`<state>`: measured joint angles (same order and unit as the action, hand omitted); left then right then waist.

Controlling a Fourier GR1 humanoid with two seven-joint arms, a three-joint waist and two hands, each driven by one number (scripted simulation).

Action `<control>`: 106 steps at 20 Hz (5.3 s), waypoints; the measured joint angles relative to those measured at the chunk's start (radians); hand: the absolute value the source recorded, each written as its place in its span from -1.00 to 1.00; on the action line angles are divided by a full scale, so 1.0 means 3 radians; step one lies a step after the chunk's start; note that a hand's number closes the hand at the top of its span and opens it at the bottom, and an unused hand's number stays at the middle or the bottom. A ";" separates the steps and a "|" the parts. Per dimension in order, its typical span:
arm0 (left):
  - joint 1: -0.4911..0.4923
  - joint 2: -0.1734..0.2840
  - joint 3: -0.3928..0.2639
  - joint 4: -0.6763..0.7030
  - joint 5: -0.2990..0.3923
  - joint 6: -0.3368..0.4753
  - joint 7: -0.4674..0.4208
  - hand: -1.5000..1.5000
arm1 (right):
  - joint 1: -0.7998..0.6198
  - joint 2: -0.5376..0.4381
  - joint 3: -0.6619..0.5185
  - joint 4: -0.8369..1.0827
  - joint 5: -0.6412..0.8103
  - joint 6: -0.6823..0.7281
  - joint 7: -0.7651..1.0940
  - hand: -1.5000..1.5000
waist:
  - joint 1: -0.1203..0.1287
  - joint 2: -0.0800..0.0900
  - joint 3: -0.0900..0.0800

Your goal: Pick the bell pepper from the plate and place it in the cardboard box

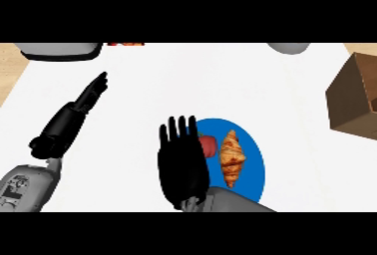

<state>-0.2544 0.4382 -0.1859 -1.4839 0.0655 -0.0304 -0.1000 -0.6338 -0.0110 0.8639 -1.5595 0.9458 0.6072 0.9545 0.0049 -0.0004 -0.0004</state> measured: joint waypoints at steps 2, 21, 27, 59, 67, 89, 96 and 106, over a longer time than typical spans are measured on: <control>0.0035 -0.0004 0.0033 -0.0011 -0.0023 -0.0029 -0.0039 0.00 | 0.0035 0.0006 -0.0003 0.0115 0.0102 -0.0022 -0.0037 -1.00 | 0.0000 0.0000 0.0000; 0.0149 -0.0274 0.0305 -0.0234 -0.0296 -0.0283 0.0125 0.00 | 0.0210 0.0016 -0.0280 0.0713 0.0570 -0.0307 -0.0470 -1.00 | 0.0000 0.0001 0.0001; 0.0137 -0.0336 0.0398 -0.0223 -0.0360 -0.0371 0.0145 0.00 | 0.0251 0.0017 -0.0423 0.0901 0.0755 -0.0406 -0.0584 -1.00 | -0.0005 0.0002 0.0001; 0.0231 -0.0465 0.0616 -0.0258 -0.0507 -0.0469 0.0146 0.00 | 0.1619 -0.2038 -0.0631 -0.0688 -0.0177 -0.2062 -0.4437 1.00 | -0.0168 -0.0032 0.0007; 0.0267 -0.0449 0.0657 -0.0272 -0.0485 -0.0510 0.0117 0.00 | 0.2178 -0.2793 -0.1806 -0.1441 -0.1336 -0.2230 -0.4867 1.00 | -0.0160 -0.0024 0.0002; 0.0013 -0.0605 0.0526 -0.0157 -0.0615 -0.0570 0.0113 0.00 | 0.0765 -0.3132 -0.3029 0.1035 -0.2215 -0.1415 -0.4577 1.00 | 0.0107 0.0035 0.0002; -0.0039 -0.0649 0.0500 -0.0173 -0.0627 -0.0583 0.0146 0.00 | 0.0320 -0.3277 -0.2634 0.2027 -0.1682 -0.1045 -0.4991 1.00 | 0.0155 0.0051 0.0005; -0.0075 -0.0634 0.0535 -0.0186 -0.0601 -0.0643 0.0144 0.00 | -0.0221 -0.3302 -0.2217 0.3176 -0.1071 -0.0902 -0.5857 -1.00 | 0.0189 0.0057 -0.0005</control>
<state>-0.2770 0.2479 -0.0254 -1.5395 -0.1148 -0.2232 -0.0569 -0.7003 -1.0014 0.1988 -0.6068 0.6245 0.3367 -0.8027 0.0618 0.0168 -0.0017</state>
